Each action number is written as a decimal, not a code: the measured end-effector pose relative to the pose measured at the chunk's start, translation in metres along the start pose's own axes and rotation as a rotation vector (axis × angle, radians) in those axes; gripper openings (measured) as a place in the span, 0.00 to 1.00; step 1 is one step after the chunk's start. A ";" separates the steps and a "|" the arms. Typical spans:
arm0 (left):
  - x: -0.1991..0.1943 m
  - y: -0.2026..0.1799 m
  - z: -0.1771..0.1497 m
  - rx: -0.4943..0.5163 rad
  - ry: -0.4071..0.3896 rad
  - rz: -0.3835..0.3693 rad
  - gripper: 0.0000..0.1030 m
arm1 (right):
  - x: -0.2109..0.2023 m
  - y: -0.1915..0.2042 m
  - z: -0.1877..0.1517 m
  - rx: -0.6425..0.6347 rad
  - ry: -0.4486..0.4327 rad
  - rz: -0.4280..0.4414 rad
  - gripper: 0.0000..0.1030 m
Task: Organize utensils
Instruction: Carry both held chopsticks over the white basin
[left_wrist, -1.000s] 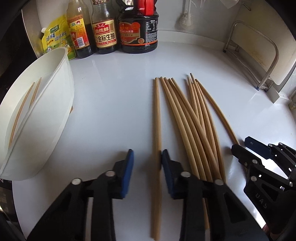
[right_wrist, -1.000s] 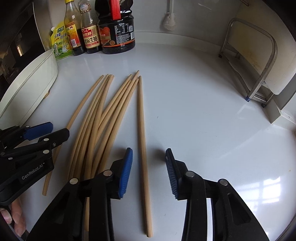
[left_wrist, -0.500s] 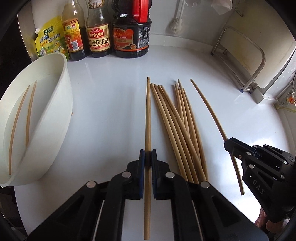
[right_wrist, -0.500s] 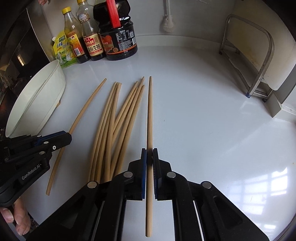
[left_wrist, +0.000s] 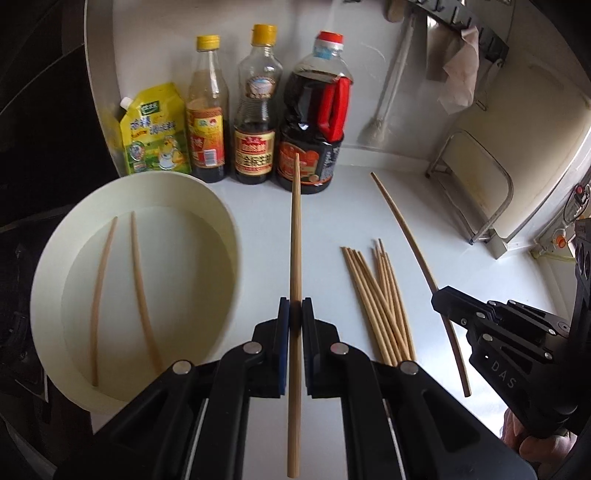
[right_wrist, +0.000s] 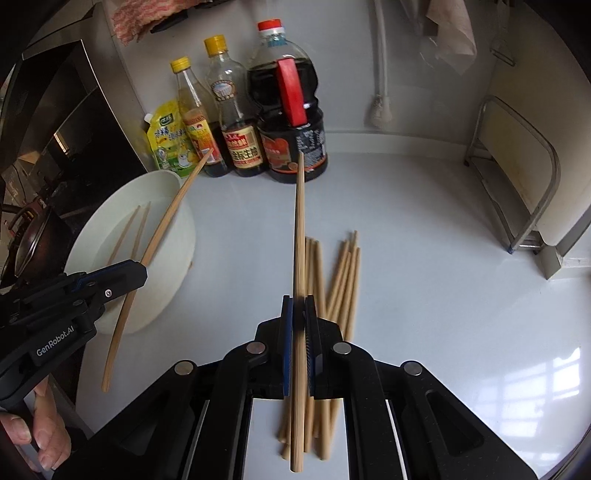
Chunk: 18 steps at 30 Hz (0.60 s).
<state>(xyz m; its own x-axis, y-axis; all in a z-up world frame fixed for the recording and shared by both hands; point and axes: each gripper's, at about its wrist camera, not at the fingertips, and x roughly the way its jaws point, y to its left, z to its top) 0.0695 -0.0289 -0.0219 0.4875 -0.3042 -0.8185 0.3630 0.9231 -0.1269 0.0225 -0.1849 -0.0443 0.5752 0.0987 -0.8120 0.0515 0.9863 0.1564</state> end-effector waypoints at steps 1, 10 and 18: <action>-0.002 0.011 0.002 -0.008 -0.006 0.009 0.07 | 0.004 0.010 0.006 -0.008 -0.003 0.008 0.06; -0.008 0.112 0.010 -0.074 -0.016 0.104 0.07 | 0.055 0.111 0.045 -0.088 0.009 0.116 0.06; 0.013 0.180 0.009 -0.131 0.022 0.158 0.07 | 0.107 0.179 0.060 -0.136 0.068 0.172 0.06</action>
<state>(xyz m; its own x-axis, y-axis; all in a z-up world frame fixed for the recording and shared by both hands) 0.1484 0.1311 -0.0509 0.5124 -0.1497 -0.8456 0.1762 0.9821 -0.0671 0.1424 -0.0061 -0.0689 0.5094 0.2716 -0.8166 -0.1557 0.9623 0.2229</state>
